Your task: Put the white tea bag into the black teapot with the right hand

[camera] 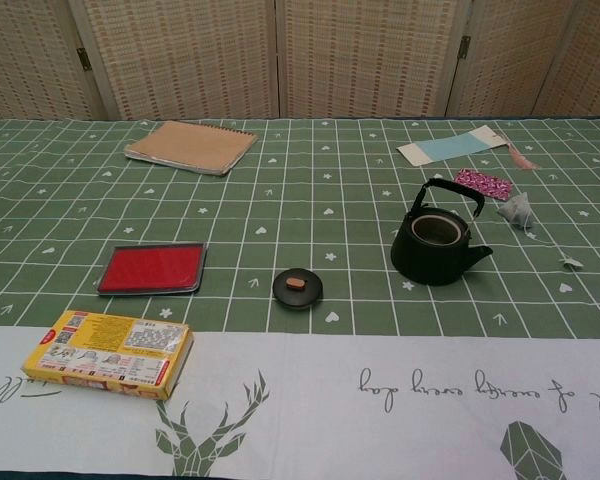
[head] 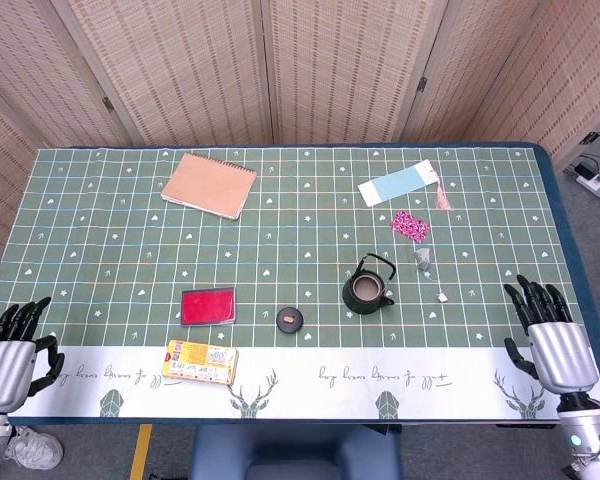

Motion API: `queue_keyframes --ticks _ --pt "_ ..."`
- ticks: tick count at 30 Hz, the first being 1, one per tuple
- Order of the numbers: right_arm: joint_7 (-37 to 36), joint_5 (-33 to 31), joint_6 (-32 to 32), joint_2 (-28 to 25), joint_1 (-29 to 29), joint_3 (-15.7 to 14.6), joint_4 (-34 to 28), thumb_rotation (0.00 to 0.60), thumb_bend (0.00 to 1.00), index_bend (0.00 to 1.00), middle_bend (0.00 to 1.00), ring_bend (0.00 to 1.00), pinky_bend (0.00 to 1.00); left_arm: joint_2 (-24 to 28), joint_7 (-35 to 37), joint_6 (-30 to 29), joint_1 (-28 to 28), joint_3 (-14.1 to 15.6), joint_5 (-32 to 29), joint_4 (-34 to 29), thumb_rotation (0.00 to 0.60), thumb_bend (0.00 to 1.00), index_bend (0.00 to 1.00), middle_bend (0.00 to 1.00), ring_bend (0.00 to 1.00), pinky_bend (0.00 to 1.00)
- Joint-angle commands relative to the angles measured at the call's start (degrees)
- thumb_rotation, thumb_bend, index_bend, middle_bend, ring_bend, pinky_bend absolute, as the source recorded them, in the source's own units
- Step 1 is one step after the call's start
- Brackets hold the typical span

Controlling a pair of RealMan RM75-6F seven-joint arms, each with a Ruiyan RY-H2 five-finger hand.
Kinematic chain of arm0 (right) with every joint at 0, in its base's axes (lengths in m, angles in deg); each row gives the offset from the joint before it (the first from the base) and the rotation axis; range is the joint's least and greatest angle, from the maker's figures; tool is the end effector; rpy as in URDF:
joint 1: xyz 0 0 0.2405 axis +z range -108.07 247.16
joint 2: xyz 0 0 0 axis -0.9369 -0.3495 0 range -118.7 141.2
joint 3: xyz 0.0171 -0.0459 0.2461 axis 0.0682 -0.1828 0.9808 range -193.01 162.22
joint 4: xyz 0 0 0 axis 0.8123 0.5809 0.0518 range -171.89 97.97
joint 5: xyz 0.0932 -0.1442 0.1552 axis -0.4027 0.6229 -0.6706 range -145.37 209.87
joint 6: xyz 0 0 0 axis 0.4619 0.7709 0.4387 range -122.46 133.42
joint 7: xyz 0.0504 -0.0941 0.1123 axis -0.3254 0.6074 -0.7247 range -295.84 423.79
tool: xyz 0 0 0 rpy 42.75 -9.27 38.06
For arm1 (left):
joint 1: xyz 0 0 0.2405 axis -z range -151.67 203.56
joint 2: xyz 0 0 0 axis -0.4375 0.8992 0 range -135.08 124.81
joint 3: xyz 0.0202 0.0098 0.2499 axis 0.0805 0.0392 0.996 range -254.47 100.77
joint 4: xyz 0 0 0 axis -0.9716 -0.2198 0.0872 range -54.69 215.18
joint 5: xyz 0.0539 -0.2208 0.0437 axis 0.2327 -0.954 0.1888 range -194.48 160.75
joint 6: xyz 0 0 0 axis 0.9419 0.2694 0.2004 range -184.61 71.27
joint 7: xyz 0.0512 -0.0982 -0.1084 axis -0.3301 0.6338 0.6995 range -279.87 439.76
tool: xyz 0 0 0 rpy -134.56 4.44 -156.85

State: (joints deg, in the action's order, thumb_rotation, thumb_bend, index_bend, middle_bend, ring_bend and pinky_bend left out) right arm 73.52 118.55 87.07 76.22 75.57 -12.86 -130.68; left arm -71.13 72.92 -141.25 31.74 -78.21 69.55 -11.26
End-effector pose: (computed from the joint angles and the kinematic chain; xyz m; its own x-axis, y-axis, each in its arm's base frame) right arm -0.3069 -0.1974 0.1199 0.5113 -0.0577 0.8574 -0.8593 -0.0466 0.5093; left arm -0.3130 0.1923 0.1223 0.4915 0.0282 0.8704 0.8707 -0.0354 -0.4905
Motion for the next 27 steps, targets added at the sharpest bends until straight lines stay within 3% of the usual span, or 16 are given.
queue_keyframes --ticks 1,13,16,20,27 --pt "0.15 -0.20 0.14 0.03 0.07 0.24 0.05 0.600 0.43 0.00 0.00 0.00 0.00 -0.28 -0.93 0.35 -0.14 0.04 -0.74 -0.09 0.600 0.39 0.00 0.04 0.04 0.05" --pt "1.48 1.08 2.06 1.19 0.43 1.10 1.25 0.600 0.43 0.00 0.00 0.00 0.00 0.25 -0.78 -0.81 -0.69 0.05 -0.21 -0.85 0.600 0.39 0.00 0.04 0.05 0.05" --pt "3.08 3.79 2.51 2.86 2.31 2.00 4.39 0.600 0.43 0.09 0.00 0.00 0.00 0.47 -1.20 -0.77 -0.74 -0.23 -0.81 -0.67 0.600 0.39 0.00 0.04 0.05 0.05" --pt "0.95 5.15 -2.43 1.72 6.35 2.52 4.83 0.600 0.43 0.27 0.00 0.00 0.00 0.62 -0.49 -0.58 -0.73 -0.46 -1.25 -1.03 0.600 0.39 0.00 0.04 0.05 0.05" --pt "-1.81 0.31 -12.13 3.04 11.01 3.15 8.01 0.600 0.43 0.36 0.00 0.00 0.00 1.29 -0.13 0.16 -0.57 -0.12 -1.05 -1.44 0.600 0.39 0.00 0.04 0.05 0.05"
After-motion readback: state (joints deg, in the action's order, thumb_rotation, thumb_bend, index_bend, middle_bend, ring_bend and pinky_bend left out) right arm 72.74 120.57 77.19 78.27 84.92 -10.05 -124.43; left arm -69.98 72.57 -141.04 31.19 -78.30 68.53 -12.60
